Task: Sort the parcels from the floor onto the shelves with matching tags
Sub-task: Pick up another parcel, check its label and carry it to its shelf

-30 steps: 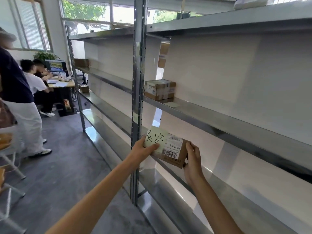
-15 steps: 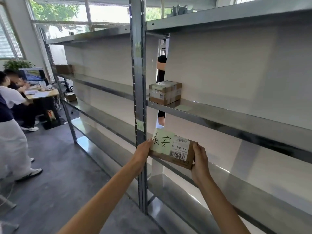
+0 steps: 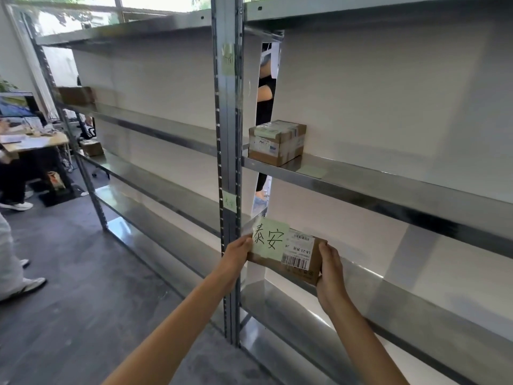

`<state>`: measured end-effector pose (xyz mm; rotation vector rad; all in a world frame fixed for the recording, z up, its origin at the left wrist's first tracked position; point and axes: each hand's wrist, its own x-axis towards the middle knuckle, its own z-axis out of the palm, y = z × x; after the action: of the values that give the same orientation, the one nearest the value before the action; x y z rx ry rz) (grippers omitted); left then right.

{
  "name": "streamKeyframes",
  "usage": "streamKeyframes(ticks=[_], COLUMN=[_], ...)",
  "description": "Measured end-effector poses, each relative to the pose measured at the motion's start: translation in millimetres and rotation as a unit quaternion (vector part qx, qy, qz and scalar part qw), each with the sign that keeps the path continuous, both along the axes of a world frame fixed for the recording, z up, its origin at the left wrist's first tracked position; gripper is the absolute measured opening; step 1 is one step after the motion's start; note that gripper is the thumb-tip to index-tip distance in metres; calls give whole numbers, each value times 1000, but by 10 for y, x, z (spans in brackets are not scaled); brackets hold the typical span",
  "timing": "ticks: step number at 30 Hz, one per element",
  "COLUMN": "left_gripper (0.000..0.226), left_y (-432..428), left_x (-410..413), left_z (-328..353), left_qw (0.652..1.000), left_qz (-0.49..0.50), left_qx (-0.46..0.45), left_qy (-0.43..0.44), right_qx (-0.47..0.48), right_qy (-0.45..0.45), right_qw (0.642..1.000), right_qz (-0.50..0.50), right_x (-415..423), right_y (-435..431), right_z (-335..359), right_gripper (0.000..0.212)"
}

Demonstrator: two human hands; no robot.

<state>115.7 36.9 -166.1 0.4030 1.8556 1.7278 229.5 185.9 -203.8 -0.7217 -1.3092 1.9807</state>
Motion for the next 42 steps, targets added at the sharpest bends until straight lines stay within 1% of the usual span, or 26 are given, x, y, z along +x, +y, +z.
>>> streamKeyframes(ticks=[5, 7, 11, 15, 18, 22, 24, 29, 31, 34, 37, 39, 42], left_gripper=[37, 37, 36, 35, 33, 28, 29, 33, 34, 31, 30, 26, 35], left_y=[118, 174, 312, 541, 700, 875, 974, 1263, 1355, 1441, 1504, 1563, 1665], left_x=[-277, -413, -692, -897, -979, -1130, -1213, -1473, -1546, -1626, -1763, -1879, -2034], left_z=[-45, -64, -117, -136, -152, -224, -277, -432, -524, -641, -727, -774, -847], left_qw=[1000, 1000, 1000, 999, 998, 998, 997, 991, 989, 990, 988, 988, 984], left_qz=[-5, -6, -9, -32, -55, -65, -72, -88, -88, -68, -51, -45, -52], left_qx=[-4, -5, -4, -18, -24, -23, -29, -99, -114, -110, -138, -141, -166], left_qy=[1, 3, 0, 13, 18, 3, -1, -9, -17, -48, -50, -54, -49], right_qx=[-10, -12, -19, -35, -40, -55, -62, -67, -52, -21, -50, -74, -90], right_qy=[1, 2, 6, 21, 22, 25, 16, -16, -36, -76, -88, -97, -127], right_qw=[1000, 1000, 1000, 999, 998, 997, 997, 996, 997, 996, 994, 991, 986], right_qz=[7, 5, -3, -20, -32, -46, -52, -50, -45, -33, -40, -53, -60], right_x=[-263, -386, -647, -800, -863, -957, -1013, -1130, -1189, -1267, -1345, -1429, -1595], right_y=[139, 195, 323, 518, 658, 802, 886, 1096, 1171, 1229, 1271, 1295, 1321], right_z=[-68, -99, -146, -164, -172, -232, -277, -403, -452, -519, -592, -626, -710], right_gripper=[21, 21, 30, 25, 26, 21, 20, 27, 29, 33, 33, 34, 34])
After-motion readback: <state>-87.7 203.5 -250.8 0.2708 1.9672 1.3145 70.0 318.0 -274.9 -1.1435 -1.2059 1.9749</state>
